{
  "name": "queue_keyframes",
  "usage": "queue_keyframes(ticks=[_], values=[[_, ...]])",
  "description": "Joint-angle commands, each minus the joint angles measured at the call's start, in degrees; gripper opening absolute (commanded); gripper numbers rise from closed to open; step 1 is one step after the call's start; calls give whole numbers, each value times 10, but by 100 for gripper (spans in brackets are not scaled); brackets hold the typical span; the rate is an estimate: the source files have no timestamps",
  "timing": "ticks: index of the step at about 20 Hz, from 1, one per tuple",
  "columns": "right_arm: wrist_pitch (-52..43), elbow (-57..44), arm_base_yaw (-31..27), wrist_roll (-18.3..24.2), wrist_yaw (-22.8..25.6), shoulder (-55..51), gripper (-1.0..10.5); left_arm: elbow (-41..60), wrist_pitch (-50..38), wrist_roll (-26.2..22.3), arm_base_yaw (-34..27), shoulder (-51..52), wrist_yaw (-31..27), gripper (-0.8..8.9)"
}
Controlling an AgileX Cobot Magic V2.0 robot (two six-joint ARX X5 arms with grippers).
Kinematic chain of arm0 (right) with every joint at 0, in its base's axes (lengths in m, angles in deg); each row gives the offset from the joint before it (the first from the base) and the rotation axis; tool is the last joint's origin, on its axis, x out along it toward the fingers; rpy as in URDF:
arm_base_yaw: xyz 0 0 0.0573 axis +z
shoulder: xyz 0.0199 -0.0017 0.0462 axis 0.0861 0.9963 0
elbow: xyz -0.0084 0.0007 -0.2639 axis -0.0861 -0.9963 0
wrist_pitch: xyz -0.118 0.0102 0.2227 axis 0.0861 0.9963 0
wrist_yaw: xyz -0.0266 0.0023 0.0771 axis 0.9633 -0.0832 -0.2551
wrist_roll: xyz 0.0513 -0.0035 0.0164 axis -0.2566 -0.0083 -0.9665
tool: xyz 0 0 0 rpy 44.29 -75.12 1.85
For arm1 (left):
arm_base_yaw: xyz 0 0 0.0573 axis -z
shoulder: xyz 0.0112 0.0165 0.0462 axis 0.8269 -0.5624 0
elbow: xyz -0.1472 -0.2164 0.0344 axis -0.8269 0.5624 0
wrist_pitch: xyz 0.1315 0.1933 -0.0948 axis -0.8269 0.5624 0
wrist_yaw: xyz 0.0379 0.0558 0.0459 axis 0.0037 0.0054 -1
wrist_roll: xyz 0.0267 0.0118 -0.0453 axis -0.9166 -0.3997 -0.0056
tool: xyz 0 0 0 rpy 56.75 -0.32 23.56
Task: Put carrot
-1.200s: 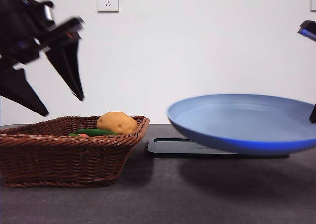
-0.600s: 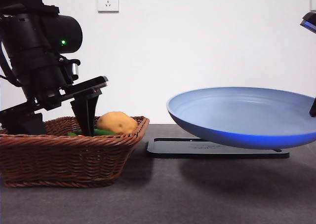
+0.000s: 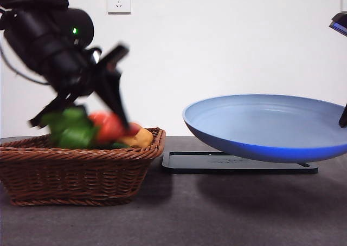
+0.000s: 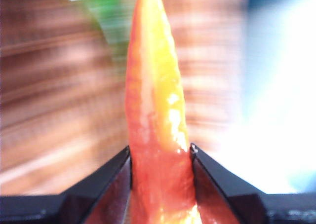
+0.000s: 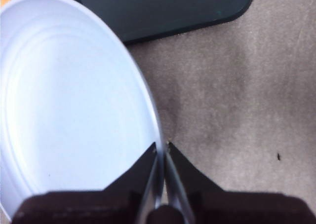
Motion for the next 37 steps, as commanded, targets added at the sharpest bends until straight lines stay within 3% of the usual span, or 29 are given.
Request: queue_keyframes(ticks=[1, 4, 7, 8, 10, 14, 16, 20, 26, 30, 37], values=[[-10, 7, 1, 4, -3, 2, 4, -43, 6, -44, -5, -11, 147, 152], [-10, 7, 1, 4, -3, 2, 4, -96, -23, -56, 2, -11, 306, 152], [-11, 7, 1, 4, -2, 2, 4, -132, -67, -72, 53, -11, 315, 152], [-11, 7, 1, 4, -3, 2, 4, -135, -84, -76, 77, -11, 287, 152], [-11, 7, 1, 4, -3, 2, 4, -135, -94, -93, 137, -11, 160, 152], [-11, 7, 1, 4, -3, 2, 4, -134, -73, -175, 269, -13, -207, 152], [-11, 7, 1, 4, -3, 2, 4, -134, -77, -194, 311, -13, -276, 152], [-10, 7, 1, 4, -3, 2, 4, -134, -83, -207, 341, -24, -303, 152], [-7, 7, 1, -2, -6, 2, 4, -134, -75, -206, 341, -76, -304, 155], [-5, 7, 1, -3, -6, 2, 4, -134, -81, -205, 345, -78, -305, 288], [52, 7, 1, -3, -2, 19, 3, -156, -74, -201, 345, -45, -306, 284]])
